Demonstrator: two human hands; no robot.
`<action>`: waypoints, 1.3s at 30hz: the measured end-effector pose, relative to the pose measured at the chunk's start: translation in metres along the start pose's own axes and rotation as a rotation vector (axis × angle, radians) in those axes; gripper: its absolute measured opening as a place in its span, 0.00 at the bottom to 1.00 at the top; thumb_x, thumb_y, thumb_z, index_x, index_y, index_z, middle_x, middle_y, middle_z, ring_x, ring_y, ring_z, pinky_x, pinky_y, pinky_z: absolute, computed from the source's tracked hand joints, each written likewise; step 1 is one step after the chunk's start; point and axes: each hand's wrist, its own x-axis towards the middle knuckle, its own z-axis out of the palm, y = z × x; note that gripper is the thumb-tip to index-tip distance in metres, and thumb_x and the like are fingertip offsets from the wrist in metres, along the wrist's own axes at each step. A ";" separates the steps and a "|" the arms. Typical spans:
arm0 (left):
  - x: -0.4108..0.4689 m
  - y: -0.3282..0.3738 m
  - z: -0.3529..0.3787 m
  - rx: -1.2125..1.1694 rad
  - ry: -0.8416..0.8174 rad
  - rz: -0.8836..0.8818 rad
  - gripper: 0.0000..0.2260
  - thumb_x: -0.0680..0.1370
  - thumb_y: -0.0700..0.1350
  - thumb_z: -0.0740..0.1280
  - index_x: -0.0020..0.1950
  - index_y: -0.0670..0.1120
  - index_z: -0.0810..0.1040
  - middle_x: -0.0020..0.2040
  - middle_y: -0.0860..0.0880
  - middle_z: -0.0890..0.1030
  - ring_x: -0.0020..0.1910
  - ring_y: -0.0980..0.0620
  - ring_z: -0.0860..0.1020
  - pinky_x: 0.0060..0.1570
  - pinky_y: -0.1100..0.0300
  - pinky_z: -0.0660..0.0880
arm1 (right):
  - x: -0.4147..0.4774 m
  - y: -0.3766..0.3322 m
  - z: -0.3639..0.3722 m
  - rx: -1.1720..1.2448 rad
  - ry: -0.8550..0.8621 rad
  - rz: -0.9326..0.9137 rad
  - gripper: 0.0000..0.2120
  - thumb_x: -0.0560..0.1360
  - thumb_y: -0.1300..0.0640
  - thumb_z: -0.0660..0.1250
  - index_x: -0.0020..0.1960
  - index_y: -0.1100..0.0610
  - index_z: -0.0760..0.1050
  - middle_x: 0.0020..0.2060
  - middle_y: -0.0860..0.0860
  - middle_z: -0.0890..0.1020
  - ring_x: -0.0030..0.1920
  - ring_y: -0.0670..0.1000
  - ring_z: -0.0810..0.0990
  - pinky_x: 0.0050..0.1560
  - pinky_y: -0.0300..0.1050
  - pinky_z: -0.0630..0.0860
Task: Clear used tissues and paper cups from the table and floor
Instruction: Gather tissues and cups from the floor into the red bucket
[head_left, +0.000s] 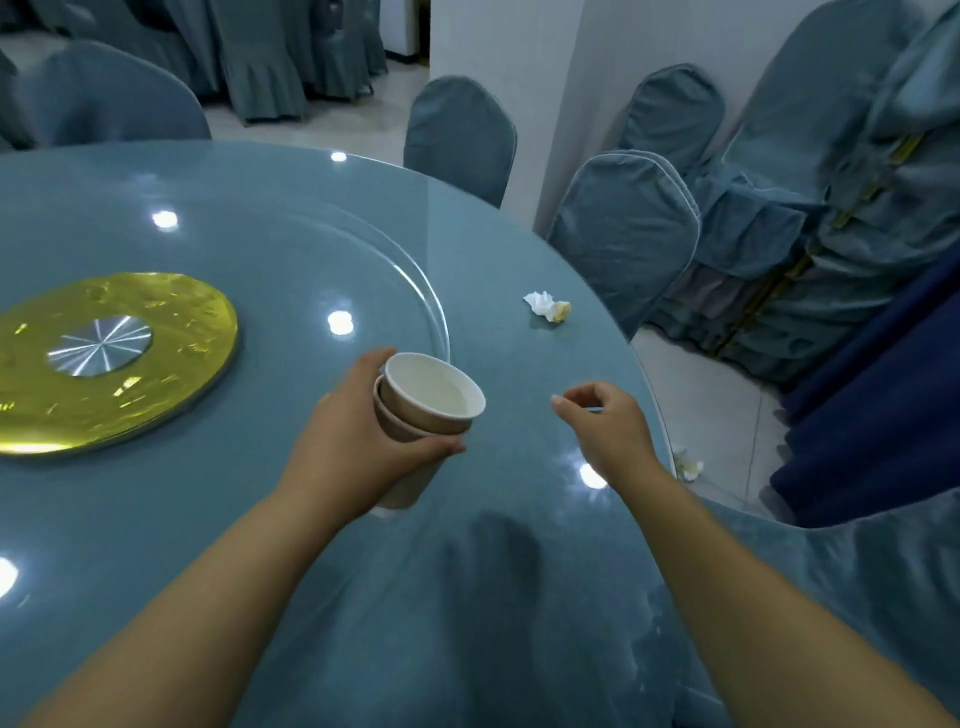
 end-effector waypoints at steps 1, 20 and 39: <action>0.015 0.002 0.007 -0.001 0.018 -0.011 0.43 0.56 0.56 0.81 0.67 0.55 0.66 0.54 0.57 0.74 0.54 0.53 0.74 0.52 0.58 0.70 | 0.021 0.006 0.000 -0.017 -0.015 0.002 0.09 0.74 0.52 0.69 0.49 0.57 0.76 0.43 0.48 0.79 0.44 0.48 0.77 0.38 0.37 0.71; 0.176 0.011 0.081 0.019 0.092 -0.040 0.43 0.56 0.55 0.80 0.67 0.58 0.65 0.48 0.71 0.69 0.51 0.59 0.72 0.49 0.63 0.66 | 0.305 0.048 0.066 -0.703 -0.169 -0.122 0.33 0.79 0.52 0.60 0.77 0.50 0.45 0.77 0.55 0.47 0.75 0.61 0.52 0.70 0.56 0.60; 0.028 -0.007 -0.013 -0.093 0.203 -0.059 0.33 0.57 0.50 0.81 0.54 0.64 0.66 0.46 0.70 0.73 0.46 0.80 0.70 0.41 0.83 0.66 | 0.065 -0.006 0.063 -0.054 -0.126 -0.163 0.07 0.76 0.57 0.66 0.52 0.55 0.80 0.40 0.50 0.79 0.40 0.49 0.76 0.42 0.39 0.69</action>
